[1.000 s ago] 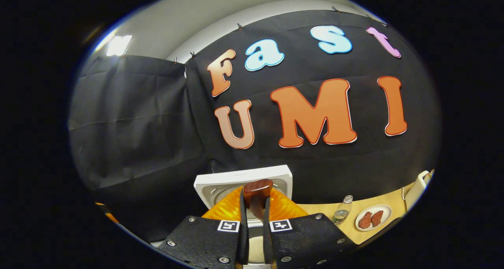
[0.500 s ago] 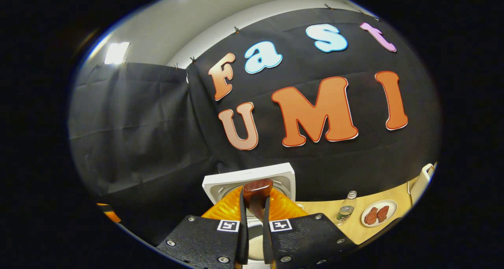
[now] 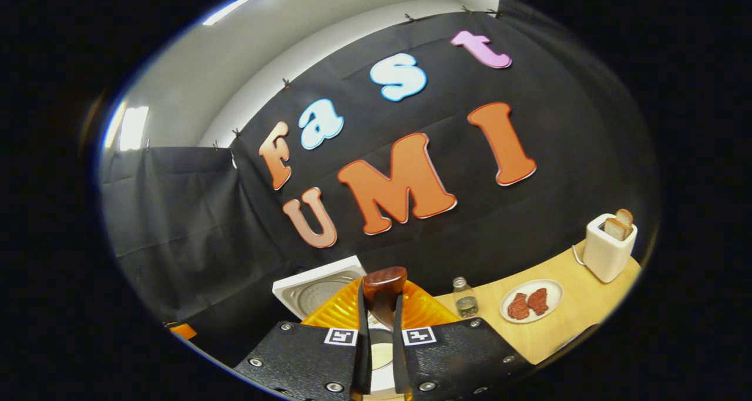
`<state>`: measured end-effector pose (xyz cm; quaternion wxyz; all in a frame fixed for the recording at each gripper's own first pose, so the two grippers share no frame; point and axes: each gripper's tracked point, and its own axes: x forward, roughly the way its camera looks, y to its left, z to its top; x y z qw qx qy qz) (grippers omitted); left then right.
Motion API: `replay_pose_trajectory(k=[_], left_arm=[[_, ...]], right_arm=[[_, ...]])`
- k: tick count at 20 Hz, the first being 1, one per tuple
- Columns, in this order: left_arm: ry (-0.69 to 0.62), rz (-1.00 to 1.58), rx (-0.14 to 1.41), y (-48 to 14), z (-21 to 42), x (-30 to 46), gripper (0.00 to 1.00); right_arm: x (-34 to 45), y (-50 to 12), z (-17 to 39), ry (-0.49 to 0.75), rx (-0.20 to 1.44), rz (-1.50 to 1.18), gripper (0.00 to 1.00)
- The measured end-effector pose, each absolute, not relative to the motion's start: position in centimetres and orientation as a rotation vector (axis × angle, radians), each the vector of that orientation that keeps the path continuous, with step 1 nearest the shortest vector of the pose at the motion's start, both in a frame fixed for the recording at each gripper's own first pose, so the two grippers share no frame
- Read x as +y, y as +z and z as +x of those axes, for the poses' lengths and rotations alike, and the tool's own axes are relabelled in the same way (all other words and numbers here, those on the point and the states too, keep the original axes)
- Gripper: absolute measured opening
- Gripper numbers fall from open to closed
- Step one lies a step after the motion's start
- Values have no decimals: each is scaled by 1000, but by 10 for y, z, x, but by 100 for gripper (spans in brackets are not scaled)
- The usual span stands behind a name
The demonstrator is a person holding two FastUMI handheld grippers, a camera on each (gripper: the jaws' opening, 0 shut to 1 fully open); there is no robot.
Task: Close the left gripper, press the button to open the rice cooker; take a wooden spoon from the chopstick holder with the right hand, scoop a spoonful of rice and pour it into the rice cooker, then put the wooden spoon back into the chopstick holder.
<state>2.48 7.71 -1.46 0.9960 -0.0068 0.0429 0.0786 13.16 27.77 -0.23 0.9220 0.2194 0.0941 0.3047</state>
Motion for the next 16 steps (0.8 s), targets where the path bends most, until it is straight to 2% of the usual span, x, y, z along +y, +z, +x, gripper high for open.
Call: replay_pose_trajectory(k=[10, 16], left_arm=[[111, 11, 63, -3, 35, 45, 100], [122, 24, 69, -6, 32, 32, 100]], right_arm=[[72, -69, 136, 252, 220, 512, 13], [8, -136, 137, 99, 286, 552, 14]])
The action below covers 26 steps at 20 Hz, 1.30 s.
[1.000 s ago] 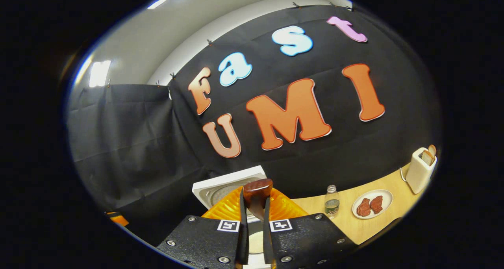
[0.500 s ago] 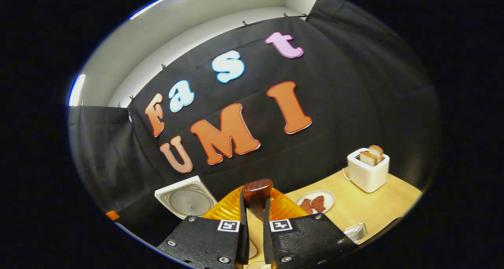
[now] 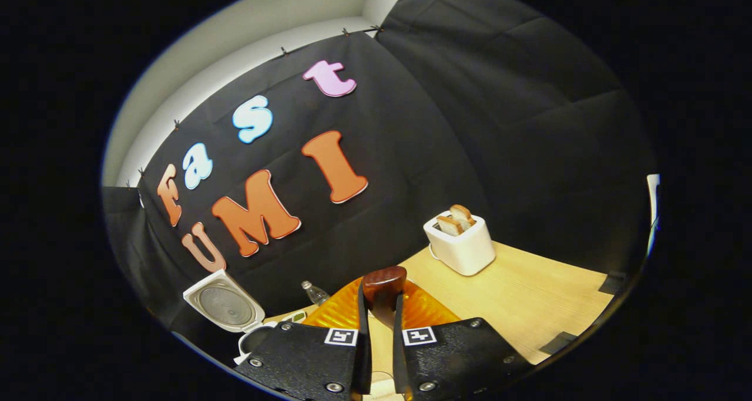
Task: Close the left gripper, press the button to open the rice cooker; take a wooden spoon from the chopstick holder with the right hand, scoop a spoonful of rice and pour it into the rice cooker, then put the wooden spoon back into the chopstick holder.
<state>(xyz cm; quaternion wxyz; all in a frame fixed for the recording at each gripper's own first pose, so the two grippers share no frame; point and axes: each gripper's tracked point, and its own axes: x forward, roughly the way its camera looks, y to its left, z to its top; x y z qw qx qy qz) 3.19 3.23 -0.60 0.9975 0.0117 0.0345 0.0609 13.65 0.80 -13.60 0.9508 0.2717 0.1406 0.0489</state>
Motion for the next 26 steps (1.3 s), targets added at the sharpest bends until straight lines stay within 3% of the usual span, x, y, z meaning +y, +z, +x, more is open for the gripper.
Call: replay_pose_trajectory(k=[15, 20, 22, 25, 26], left_arm=[[208, 75, 134, -23, 23, 41, 100], [211, 86, 134, -23, 28, 38, 100], [201, 78, 136, -23, 34, 35, 100], [175, 57, 129, -19, 46, 23, 100], [164, 54, 123, -15, 53, 18, 100]], right_arm=[[22, -271, 172, 51, 464, 615, 14], [18, -279, 171, 49, 506, 618, 22], [10, -283, 167, 22, 527, 551, 35], [2, -269, 171, 11, 491, 399, 95], [1, -259, 172, 6, 470, 356, 95]])
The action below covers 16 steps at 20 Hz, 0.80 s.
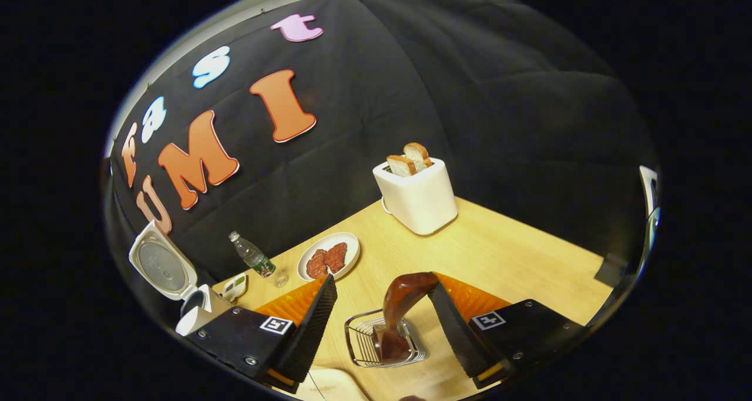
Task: Close the left gripper, press the button to open the rice cooker; take a wooden spoon from the chopstick holder with the right hand, scoop a spoonful of rice and pour it into the rice cooker, then put the wooden spoon back into the chopstick holder.
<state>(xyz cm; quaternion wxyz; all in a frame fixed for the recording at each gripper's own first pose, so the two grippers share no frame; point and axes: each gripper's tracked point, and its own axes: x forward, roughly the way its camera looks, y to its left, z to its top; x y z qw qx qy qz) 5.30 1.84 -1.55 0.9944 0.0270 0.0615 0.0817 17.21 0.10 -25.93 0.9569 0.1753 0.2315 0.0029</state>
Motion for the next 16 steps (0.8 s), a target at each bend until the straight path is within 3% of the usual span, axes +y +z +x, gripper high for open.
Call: replay_pose_trajectory(k=[10, 16], left_arm=[[57, 4, 69, 46, 174, -36, 100], [84, 6, 78, 68, 276, -35, 100]], right_arm=[[20, -171, 173, 74, 385, 193, 95], [33, -126, 166, 130, 337, 178, 95]])
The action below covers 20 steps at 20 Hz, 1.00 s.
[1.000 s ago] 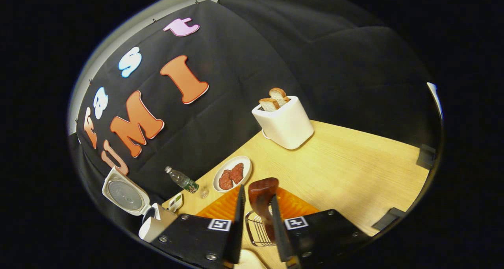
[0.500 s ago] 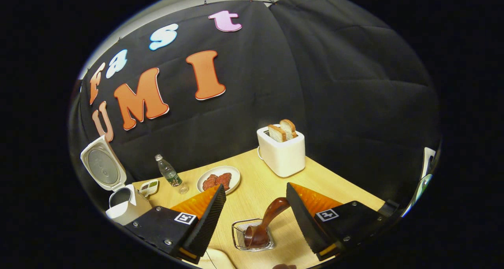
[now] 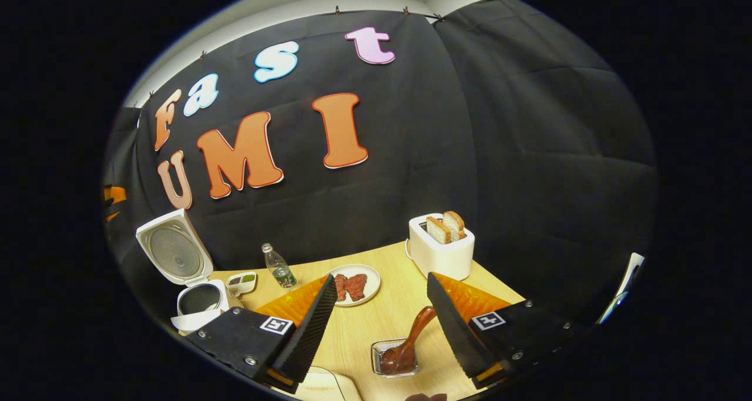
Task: Close the left gripper, press the button to open the rice cooker; take a wooden spoon from the chopstick holder with the right hand, scoop a spoonful of rice and pour it into the rice cooker, then put the wooden spoon back into the chopstick holder.
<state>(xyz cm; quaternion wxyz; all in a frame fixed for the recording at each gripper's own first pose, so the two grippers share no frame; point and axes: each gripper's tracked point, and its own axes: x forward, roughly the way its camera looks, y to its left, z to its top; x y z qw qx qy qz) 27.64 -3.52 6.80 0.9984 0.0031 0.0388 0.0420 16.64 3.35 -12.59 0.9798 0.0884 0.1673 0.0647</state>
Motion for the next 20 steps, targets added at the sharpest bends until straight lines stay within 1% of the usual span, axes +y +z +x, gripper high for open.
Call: replay_pose_trajectory(k=[3, 6, 10, 16, 20], left_arm=[[68, 0, 123, 59, 326, -37, 100], [107, 21, 162, 46, 366, -20, 100], [114, 19, 238, 20, 403, -10, 100], [96, -11, 361, -27, 410, -7, 100], [57, -7, 369, -27, 394, -10, 100]], right_arm=[[35, -112, 162, 139, 324, 170, 95], [39, -97, 155, 159, 307, 161, 95], [44, -85, 150, 173, 295, 160, 95], [51, -80, 144, 178, 289, 150, 95], [58, -76, 139, 185, 297, 160, 95]])
